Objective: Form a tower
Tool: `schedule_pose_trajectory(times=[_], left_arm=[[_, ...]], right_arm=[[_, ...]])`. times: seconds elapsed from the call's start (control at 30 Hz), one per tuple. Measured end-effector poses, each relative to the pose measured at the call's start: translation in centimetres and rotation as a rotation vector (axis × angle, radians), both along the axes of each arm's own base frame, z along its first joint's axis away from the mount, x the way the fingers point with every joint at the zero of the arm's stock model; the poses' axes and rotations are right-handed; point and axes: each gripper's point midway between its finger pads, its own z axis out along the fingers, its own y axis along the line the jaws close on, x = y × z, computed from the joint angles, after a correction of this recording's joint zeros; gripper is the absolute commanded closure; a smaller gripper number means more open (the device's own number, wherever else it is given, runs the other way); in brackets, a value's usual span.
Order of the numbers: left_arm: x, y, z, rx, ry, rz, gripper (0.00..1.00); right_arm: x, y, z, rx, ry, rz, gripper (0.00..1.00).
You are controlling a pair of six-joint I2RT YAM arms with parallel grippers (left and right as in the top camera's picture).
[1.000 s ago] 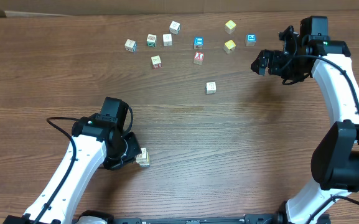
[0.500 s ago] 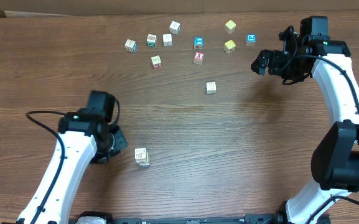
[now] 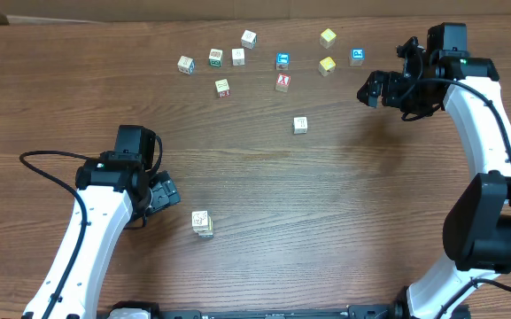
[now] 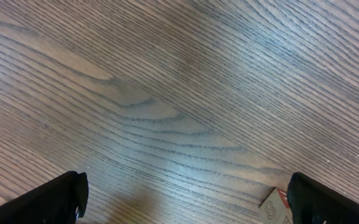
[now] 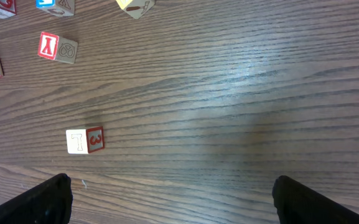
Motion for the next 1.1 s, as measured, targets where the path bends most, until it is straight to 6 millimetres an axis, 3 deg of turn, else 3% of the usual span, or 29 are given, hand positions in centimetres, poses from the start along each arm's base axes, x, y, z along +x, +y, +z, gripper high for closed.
schedule_pose_trajectory(times=[0.8, 1.1], left_arm=[[0.0, 0.1, 0.1, 0.007, -0.002, 0.001, 0.00], [0.1, 0.2, 2.2, 0.006, -0.100, 0.000, 0.00]], right_arm=[[0.0, 0.0, 0.0, 0.000, 0.000, 0.000, 0.00], [0.0, 0.0, 0.0, 0.000, 0.000, 0.000, 0.00]])
